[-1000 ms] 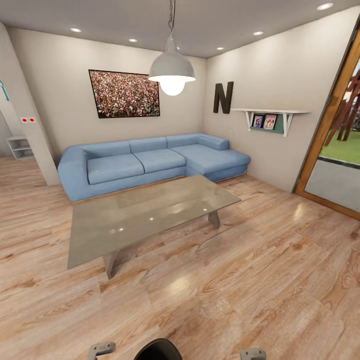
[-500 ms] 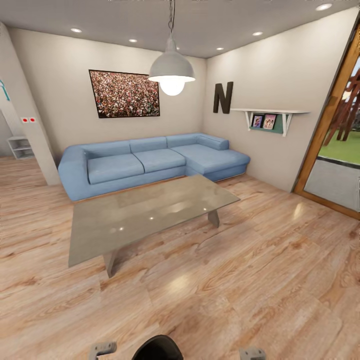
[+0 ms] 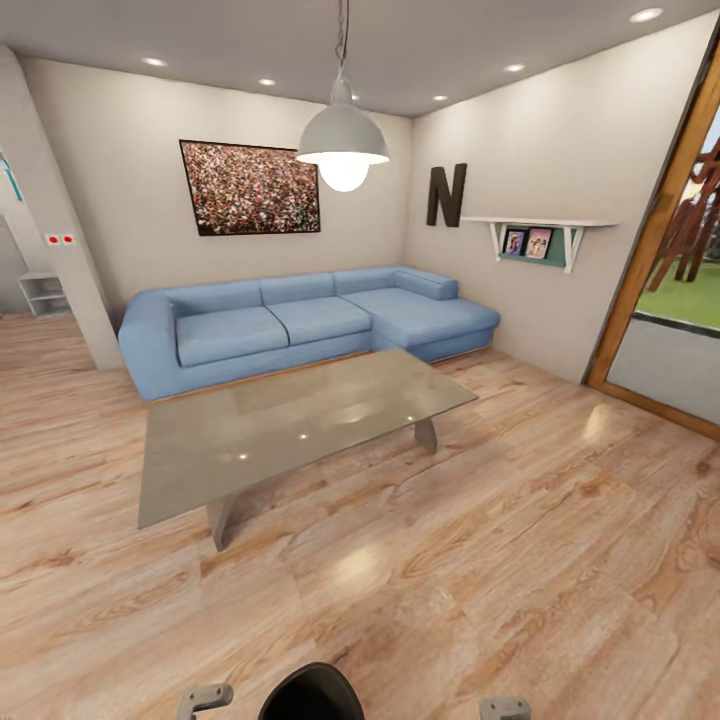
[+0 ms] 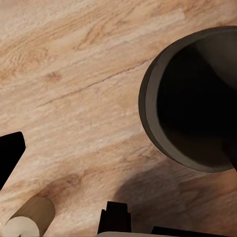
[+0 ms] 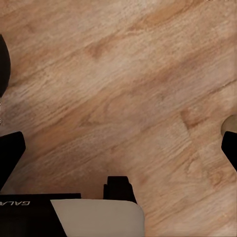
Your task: Place each of the two pumpkins and all three candles from the living room inside a cabinet in the living room (use any cabinet), then make sure every cabinet is closed, and position the cauldron so it is next to a table in the living room.
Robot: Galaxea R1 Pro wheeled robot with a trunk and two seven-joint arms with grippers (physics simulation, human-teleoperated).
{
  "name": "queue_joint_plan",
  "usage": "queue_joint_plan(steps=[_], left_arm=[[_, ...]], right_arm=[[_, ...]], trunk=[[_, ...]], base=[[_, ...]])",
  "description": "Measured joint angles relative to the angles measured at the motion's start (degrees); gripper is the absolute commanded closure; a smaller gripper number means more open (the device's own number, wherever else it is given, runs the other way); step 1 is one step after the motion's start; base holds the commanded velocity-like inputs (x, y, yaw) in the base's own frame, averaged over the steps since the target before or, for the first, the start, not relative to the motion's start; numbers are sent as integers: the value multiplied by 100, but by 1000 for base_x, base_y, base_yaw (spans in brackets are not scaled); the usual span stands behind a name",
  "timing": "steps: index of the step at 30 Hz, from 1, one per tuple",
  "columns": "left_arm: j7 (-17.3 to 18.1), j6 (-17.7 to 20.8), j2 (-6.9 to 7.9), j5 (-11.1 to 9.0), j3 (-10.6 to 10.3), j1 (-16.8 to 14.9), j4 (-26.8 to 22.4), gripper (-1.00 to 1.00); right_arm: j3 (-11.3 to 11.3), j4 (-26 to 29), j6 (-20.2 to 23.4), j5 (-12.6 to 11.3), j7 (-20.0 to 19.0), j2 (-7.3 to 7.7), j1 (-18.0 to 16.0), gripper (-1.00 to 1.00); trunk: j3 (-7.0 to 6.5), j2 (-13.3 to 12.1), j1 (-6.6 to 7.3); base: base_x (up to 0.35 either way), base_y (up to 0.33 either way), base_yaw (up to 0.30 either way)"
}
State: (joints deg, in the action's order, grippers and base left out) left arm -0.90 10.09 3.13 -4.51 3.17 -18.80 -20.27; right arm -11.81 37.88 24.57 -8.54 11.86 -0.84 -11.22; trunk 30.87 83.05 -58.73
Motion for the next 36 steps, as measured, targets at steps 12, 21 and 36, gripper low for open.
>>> queue_joint_plan(steps=[12,21,36], left_arm=[[1,-10,-1,4,-1,0,0,-100],[3,-355,-21,13,-14,0,167,-100],[3,-378,-22,14,-16,0,176,-100]], right_arm=[[-9,-8,-237,7,-1,0,0,-100],[-11,-9,-306,14,-1,0,0,-100],[-10,-9,-308,13,-8,0,0,-100]], trunk=[[0,0,1],[11,0,0],[19,0,0]], base=[[68,24,266],[92,0,277],[2,0,173]])
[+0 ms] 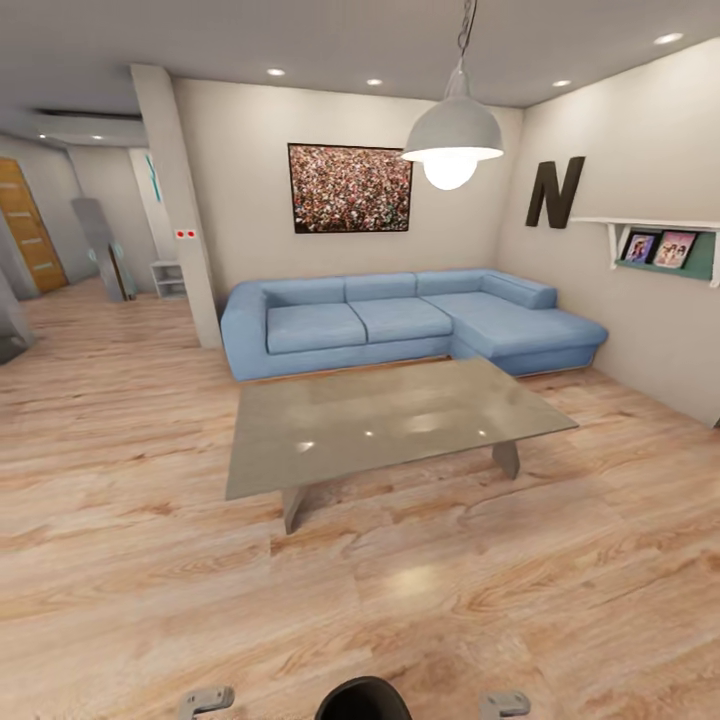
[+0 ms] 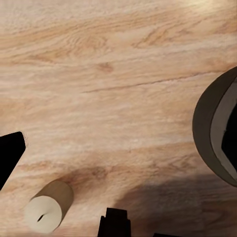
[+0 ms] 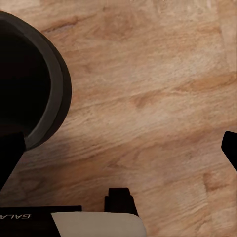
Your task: Place each of the two pumpkins and all three candles from the living room inside a cabinet in the living room (use any cabinet), then make sure every cabinet is closed, and position the cauldron so it is next to a table in the living room.
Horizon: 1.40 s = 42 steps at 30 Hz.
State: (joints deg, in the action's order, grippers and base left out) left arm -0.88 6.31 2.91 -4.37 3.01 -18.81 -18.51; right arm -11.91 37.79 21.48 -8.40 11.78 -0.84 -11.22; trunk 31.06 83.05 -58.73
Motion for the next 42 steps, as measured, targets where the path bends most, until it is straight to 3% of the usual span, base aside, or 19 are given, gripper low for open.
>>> queue_joint_plan(steps=[11,42], left_arm=[[0,-4,0,4,-1,0,0,-100],[0,-9,2,8,-4,0,1,-100]], right_arm=[[-7,0,0,4,-2,0,0,-100],[-8,1,-12,3,-2,0,0,-100]], trunk=[[0,0,0],[0,0,0]], base=[[37,-58,228],[1,-31,5]])
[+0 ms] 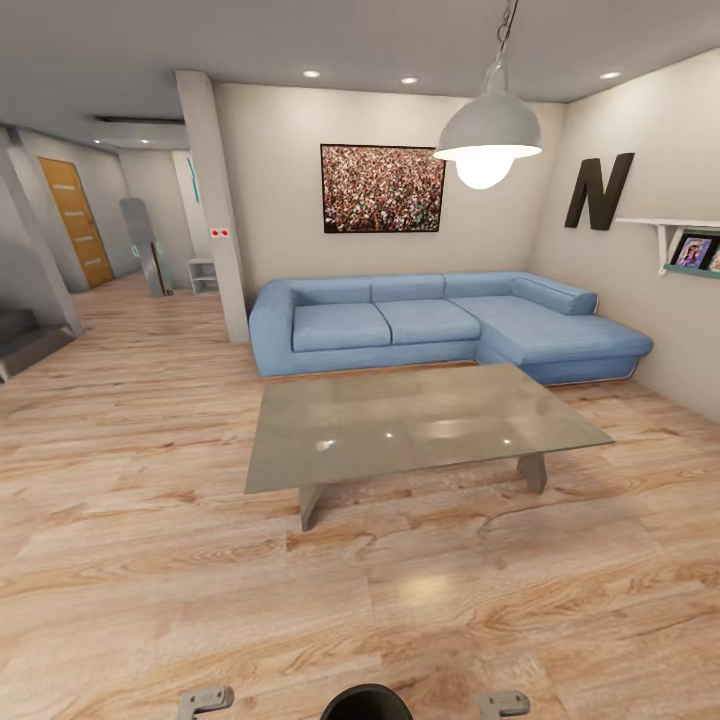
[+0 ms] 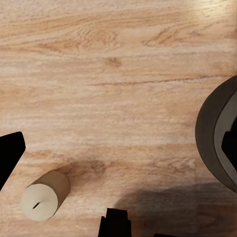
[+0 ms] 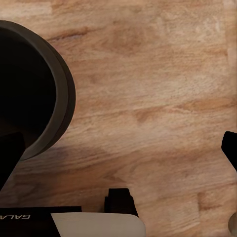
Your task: Place each of the two pumpkins and all three candles from the living room inside a cabinet in the living room (use any cabinet), then make sure every cabinet is closed, and position the cauldron so it is next to a table in the living room.
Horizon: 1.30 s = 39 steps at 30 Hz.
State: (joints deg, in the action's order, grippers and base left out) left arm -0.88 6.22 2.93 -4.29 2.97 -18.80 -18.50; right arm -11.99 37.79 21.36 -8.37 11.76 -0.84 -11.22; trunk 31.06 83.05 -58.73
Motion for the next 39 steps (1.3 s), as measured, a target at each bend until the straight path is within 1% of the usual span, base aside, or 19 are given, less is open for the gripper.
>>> queue_joint_plan(steps=[9,14,19,24,34,39], left_arm=[[0,-8,-2,8,4,0,0,-100],[0,-9,-2,1,4,3,0,-100],[0,-9,-5,-4,4,1,0,-100],[0,-9,-9,-14,4,1,-5,-100],[0,-9,-11,-17,5,0,-1,-100],[0,-9,-11,-17,5,1,-1,-100]], right_arm=[[0,0,-1,1,-2,0,0,-100],[0,0,-10,1,-2,-6,0,-100],[0,0,-13,1,-4,-10,0,-100],[-6,0,-11,0,-1,-112,0,-100],[-15,0,-14,0,-2,-150,0,-100],[-17,0,-25,0,-7,-198,0,-100]], trunk=[[0,0,0],[89,199,-109],[90,201,-110],[90,201,-110],[269,600,-329],[359,801,-439]], base=[[0,0,0],[0,0,0],[0,0,0],[0,0,0],[0,0,0],[0,0,0]])
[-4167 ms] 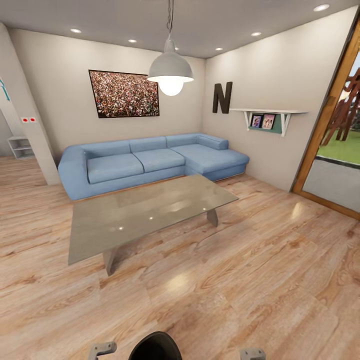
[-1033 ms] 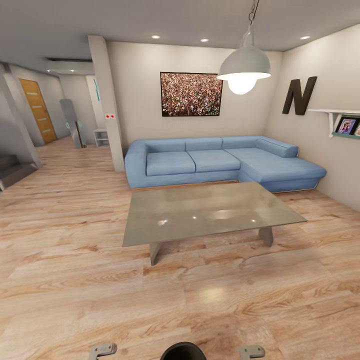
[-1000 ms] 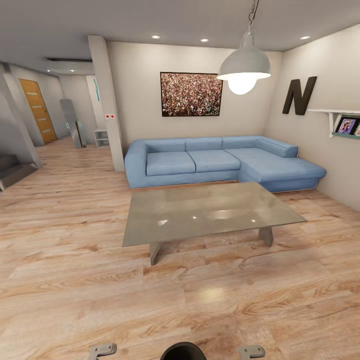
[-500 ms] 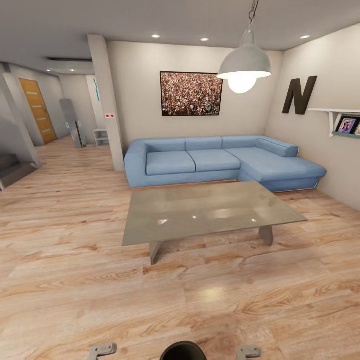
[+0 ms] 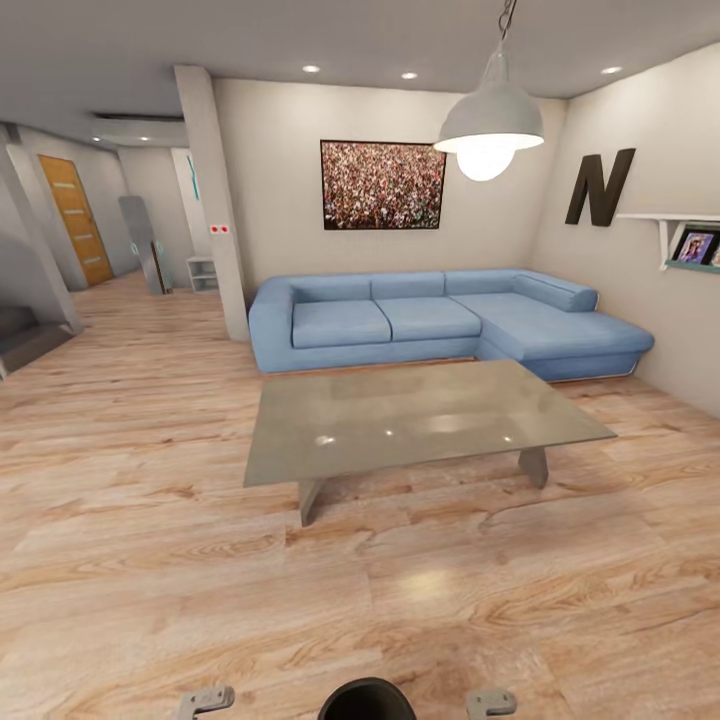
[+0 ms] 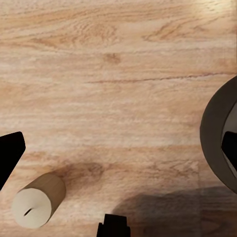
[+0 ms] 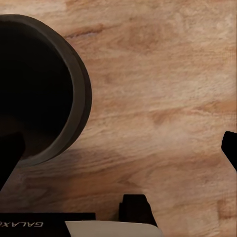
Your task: Place each of the two pumpkins and all three candles from the living room inside a cabinet in the living room (use any cabinet), then make sure every cabinet is closed, and position the cauldron so it is next to a table in the living room.
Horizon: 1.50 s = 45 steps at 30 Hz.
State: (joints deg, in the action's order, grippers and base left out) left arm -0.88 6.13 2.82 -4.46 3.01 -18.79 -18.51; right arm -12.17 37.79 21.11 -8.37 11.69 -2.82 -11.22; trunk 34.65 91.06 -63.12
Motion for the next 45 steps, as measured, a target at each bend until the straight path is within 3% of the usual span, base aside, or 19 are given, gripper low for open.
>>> queue_joint_plan(steps=[16,25,40,45], left_arm=[[0,0,0,1,0,0,-1,-100],[0,0,0,1,0,1,0,-100],[0,0,0,1,0,2,-1,-100],[0,-48,0,2,1,1,1,-100]], right_arm=[[0,7,-191,0,5,-33,0,-100],[0,9,-192,0,0,-39,0,-100],[0,9,-251,0,2,-40,0,-100],[0,8,-268,0,6,-39,0,-100]], trunk=[[287,642,-352],[288,643,-352],[557,1244,-681],[557,1245,-682]], base=[[0,0,0],[0,0,0],[0,0,0],[0,0,0]])
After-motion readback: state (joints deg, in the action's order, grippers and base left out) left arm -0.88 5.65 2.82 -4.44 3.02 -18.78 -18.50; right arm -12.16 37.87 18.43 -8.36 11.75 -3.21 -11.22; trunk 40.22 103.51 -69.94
